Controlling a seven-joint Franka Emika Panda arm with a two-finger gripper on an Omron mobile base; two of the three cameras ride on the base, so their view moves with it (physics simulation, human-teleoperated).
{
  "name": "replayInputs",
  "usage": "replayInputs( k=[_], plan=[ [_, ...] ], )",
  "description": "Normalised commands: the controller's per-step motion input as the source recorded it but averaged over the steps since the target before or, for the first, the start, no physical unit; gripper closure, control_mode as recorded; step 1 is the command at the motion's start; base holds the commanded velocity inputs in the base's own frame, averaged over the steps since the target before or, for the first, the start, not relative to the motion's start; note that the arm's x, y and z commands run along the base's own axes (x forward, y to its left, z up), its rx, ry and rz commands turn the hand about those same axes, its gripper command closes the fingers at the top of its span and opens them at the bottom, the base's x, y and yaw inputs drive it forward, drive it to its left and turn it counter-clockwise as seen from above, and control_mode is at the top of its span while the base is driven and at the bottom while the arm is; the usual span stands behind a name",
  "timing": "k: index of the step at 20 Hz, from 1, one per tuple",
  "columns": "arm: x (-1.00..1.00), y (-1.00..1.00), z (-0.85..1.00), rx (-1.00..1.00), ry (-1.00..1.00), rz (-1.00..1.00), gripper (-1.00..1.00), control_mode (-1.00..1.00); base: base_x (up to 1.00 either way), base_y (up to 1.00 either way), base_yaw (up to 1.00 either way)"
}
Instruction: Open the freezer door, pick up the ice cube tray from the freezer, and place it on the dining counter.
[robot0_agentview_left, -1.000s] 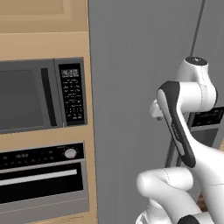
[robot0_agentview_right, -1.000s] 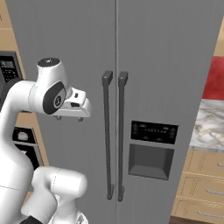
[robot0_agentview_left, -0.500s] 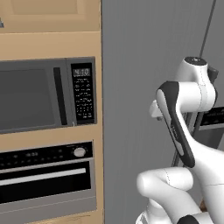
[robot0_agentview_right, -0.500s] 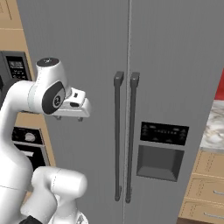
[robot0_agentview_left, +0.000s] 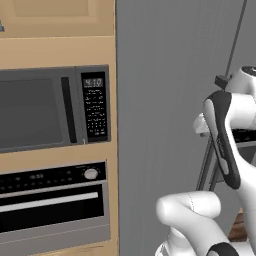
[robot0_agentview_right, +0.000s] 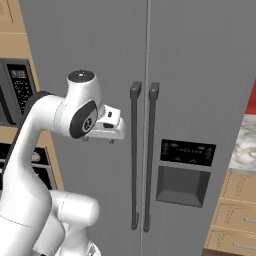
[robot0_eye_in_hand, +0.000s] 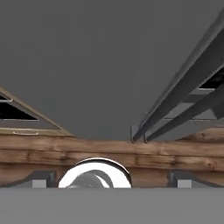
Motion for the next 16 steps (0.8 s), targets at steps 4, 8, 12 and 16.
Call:
replayInputs(
  k=[4, 8, 12, 16],
  plan=[
    [-0.22, -0.99, 0.00, 0.03, -0.13, 0.04, -1.00, -1.00, 0.00, 0.00, 0.00],
    [-0.06, -0.82, 0.00, 0.06, -0.25, 0.05, -1.00, -1.00, 0.00, 0.00, 0.00],
    [-0.05, -0.64, 0.00, 0.01, -0.33, 0.03, -1.00, -1.00, 0.00, 0.00, 0.00],
    [-0.02, -0.50, 0.00, 0.00, -0.32, 0.01, -1.00, -1.00, 0.00, 0.00, 0.00]
  ],
)
